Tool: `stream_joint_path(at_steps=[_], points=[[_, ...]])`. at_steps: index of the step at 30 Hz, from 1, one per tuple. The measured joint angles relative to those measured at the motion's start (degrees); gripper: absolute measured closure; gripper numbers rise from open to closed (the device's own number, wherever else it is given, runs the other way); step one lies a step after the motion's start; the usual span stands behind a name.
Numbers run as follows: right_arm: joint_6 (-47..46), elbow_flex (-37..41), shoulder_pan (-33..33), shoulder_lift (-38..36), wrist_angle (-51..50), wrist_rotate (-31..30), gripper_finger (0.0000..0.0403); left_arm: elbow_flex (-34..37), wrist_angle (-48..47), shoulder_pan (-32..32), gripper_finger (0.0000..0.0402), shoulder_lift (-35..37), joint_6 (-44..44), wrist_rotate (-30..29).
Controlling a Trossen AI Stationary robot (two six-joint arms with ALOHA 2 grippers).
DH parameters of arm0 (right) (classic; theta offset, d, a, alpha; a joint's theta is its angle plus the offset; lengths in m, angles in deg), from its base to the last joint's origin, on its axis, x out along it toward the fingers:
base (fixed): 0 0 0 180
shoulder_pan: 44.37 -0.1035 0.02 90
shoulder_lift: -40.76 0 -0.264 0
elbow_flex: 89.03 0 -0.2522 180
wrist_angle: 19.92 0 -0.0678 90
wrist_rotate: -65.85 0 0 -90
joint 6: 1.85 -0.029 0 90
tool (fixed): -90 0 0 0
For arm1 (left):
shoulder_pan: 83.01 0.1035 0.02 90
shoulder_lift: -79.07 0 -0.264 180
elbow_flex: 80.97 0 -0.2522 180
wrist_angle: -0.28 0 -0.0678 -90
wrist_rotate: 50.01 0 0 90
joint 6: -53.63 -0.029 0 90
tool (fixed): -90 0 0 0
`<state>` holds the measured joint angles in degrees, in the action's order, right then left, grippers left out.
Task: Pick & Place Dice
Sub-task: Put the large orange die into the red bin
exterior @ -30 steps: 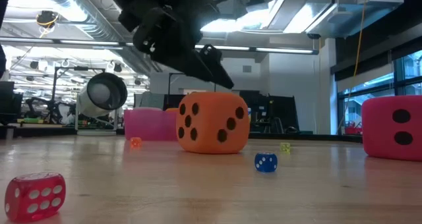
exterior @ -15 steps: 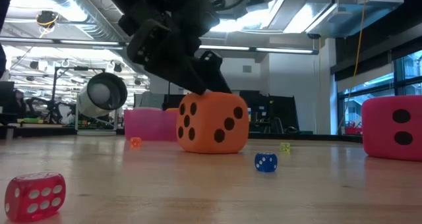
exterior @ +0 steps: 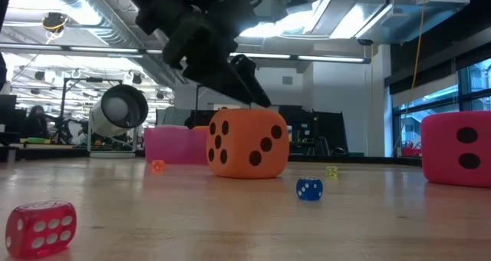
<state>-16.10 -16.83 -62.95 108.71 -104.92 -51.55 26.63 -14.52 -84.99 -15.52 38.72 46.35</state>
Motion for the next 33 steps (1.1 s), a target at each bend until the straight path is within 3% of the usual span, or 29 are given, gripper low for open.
stream_joint_path(at_steps=[11, 19, 27, 33], points=[[0.38, 0.0, -0.01, 0.0, -0.01, 0.0, 0.0053, -0.02, 0.88, -6.83, 0.0009, 0.2, 20.26, -26.1], [0.4, 0.0, -0.01, -0.01, -0.01, 0.0, 0.0053, 0.02, 1.31, -10.9, 0.0009, -1.18, 32.78, -30.32], [-0.37, 0.0, 0.02, -0.02, 0.03, 0.36, 0.0052, 0.01, -0.03, -12.6, 0.0009, -3.27, 33.21, -37.96], [-0.54, 0.0, -0.01, 0.0, 0.0, 1.92, 0.0052, 0.0, -0.04, -12.48, 0.0009, -3.0, 34.32, -38.27]])
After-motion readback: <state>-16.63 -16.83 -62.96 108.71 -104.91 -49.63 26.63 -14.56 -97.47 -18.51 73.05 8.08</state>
